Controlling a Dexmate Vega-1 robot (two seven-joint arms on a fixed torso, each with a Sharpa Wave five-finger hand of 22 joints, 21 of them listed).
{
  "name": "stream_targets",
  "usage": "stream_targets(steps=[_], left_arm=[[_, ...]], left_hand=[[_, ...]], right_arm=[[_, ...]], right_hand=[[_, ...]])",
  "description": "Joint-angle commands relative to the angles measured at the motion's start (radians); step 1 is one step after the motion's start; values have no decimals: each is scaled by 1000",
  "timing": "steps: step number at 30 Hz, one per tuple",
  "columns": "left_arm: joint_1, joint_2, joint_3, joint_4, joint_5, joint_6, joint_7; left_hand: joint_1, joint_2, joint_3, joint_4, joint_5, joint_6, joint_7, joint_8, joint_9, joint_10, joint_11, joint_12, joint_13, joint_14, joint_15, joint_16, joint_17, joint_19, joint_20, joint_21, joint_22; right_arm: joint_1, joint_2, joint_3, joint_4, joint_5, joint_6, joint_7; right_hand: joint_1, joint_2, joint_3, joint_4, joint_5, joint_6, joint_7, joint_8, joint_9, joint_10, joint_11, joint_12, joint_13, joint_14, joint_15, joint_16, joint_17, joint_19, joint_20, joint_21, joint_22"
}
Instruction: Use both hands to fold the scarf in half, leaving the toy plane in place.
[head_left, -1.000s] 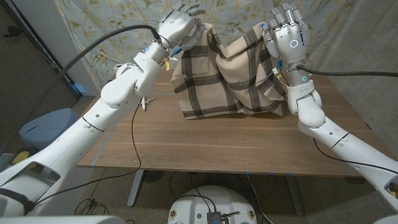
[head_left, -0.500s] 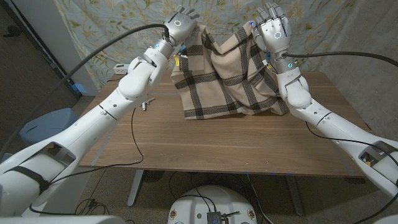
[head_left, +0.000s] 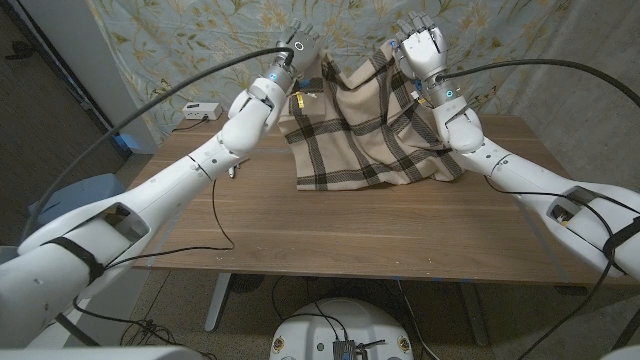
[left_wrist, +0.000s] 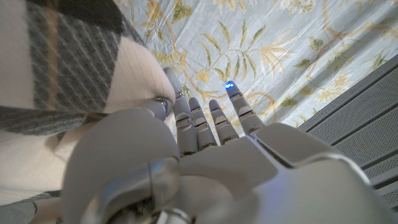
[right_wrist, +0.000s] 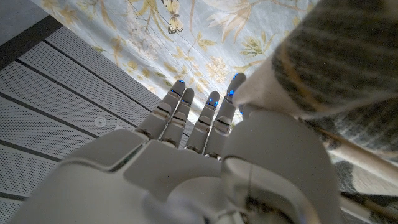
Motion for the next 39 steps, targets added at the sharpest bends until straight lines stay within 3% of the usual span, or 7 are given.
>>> stream_targets(steps=[1, 14, 18, 22, 26, 31, 39], left_arm=[[-108, -73, 141, 177, 145, 64, -121], [-179, -154, 277, 369, 314, 180, -216], [-200, -185, 324, 428, 389, 223, -269], [-223, -209, 365, 472, 450, 243, -335], [-240, -234, 402, 534, 510, 280, -367], [-234, -224, 423, 522, 509, 295, -359], [-140, -150, 367, 338, 370, 303, -227]], left_hand=[[-1, -2, 10, -3, -8, 1, -10, 6, -3, -3, -5, 4, 4, 3, -11, 2, 1, 4, -15, 6, 0], [7, -36, -16, -52, -51, -23, -68, 2, -37, 19, -13, 7, 1, 19, -18, 8, -6, 10, -22, 17, -4], [-3, -63, -76, -105, -72, -216, -58, -140, -135, -32, 2, -13, -11, 25, -16, 3, -21, 9, -10, 26, -8], [-50, -107, -161, -132, -61, -372, -94, -313, -257, -102, 16, -16, -30, 14, -1, -9, -29, 7, -4, 27, -13], [-23, -110, -170, -166, -54, -415, -106, -365, -296, -120, 13, -15, -38, 13, 1, -13, -33, 9, -4, 27, -14], [-1, -86, -164, -182, -51, -421, -106, -386, -317, -128, 15, -14, -41, 14, 1, -11, -31, 17, -5, 30, -14], [-64, -67, -197, -144, -65, -380, -132, -411, -363, -101, 0, 2, -47, 39, -20, 2, -21, 36, -18, 39, -14]], right_arm=[[140, 80, -145, 221, 37, 5, -5], [221, 146, -279, 353, 70, -82, 86], [234, 157, -318, 366, 70, -126, 150], [249, 118, -376, 281, 25, -172, 351], [253, 86, -399, 213, -5, -188, 484], [251, 52, -398, 148, -32, -183, 583], [212, -26, -332, -3, -23, -157, 685]], right_hand=[[7, -3, 5, 8, 6, -7, -1, 7, 4, 5, -2, 1, 5, 12, -177, -3, 2, 0, -79, 8, 2], [18, -9, 8, 2, 9, 5, -7, 31, 6, 0, 2, -2, 9, 11, -177, -10, 6, -5, -63, 9, 1], [39, -21, 9, -19, 8, 0, -2, 28, -16, -8, 7, -10, 6, 10, -179, -11, 11, 2, -33, 13, -2], [107, -38, 31, -102, 16, -253, -26, -145, -133, -104, 12, -35, -16, -16, -165, -38, 6, -13, 33, 4, -12], [87, -73, 7, -114, 10, -398, -38, -259, -197, -180, 15, -37, -31, -37, -157, -50, 1, -24, 51, -6, -15], [62, -71, -7, -101, 5, -417, -33, -284, -215, -196, 22, -33, -35, -37, -151, -45, 6, -24, 57, -9, -15], [-82, -48, -65, -10, -21, -447, -1, -356, -280, -235, 62, -27, -54, -52, -125, -43, 18, -11, 69, -11, -13]])
